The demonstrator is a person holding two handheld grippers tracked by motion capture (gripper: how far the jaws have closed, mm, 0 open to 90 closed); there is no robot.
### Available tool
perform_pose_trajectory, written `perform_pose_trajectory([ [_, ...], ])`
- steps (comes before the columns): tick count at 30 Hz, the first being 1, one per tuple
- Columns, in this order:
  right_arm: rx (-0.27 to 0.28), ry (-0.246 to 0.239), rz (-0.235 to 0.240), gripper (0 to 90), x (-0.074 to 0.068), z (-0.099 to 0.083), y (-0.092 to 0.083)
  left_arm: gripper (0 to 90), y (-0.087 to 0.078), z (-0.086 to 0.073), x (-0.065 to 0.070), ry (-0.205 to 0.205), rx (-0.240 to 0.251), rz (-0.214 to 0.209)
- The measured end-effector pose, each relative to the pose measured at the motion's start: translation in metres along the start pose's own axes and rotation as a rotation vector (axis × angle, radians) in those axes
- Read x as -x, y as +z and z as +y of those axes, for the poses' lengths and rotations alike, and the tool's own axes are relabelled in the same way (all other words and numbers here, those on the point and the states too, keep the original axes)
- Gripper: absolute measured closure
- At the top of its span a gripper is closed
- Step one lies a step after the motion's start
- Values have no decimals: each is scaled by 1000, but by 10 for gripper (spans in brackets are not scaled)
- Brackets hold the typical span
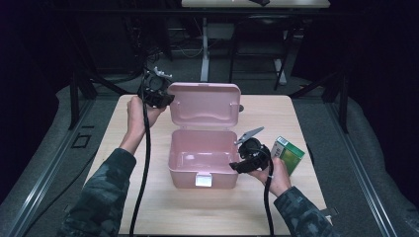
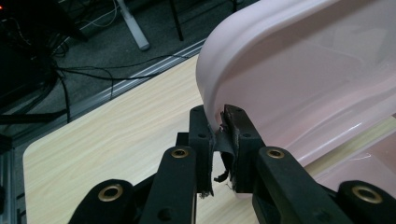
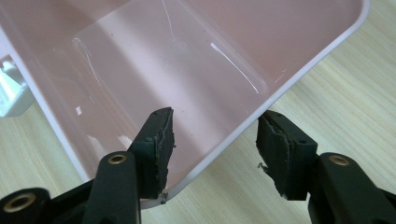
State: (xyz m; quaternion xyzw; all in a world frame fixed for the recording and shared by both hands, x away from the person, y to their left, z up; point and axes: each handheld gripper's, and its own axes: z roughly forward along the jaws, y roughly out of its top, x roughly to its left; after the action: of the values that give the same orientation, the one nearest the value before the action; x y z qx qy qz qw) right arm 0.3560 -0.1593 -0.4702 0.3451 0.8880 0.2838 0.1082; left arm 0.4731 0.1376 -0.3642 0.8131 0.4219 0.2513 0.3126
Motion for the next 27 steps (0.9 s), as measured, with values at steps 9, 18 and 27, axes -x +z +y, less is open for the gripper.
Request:
perform_pose_trajectory([
  [9, -4, 11, 6, 453, 0, 1, 0, 822, 17, 10, -6, -3, -22, -11],
  [18, -9, 14, 5, 442, -1, 1, 1, 825, 33, 18, -14, -36, -53, -36],
  [27, -5, 22, 20, 442, 1, 0, 1, 823, 46, 18, -17, -62, -93, -26],
])
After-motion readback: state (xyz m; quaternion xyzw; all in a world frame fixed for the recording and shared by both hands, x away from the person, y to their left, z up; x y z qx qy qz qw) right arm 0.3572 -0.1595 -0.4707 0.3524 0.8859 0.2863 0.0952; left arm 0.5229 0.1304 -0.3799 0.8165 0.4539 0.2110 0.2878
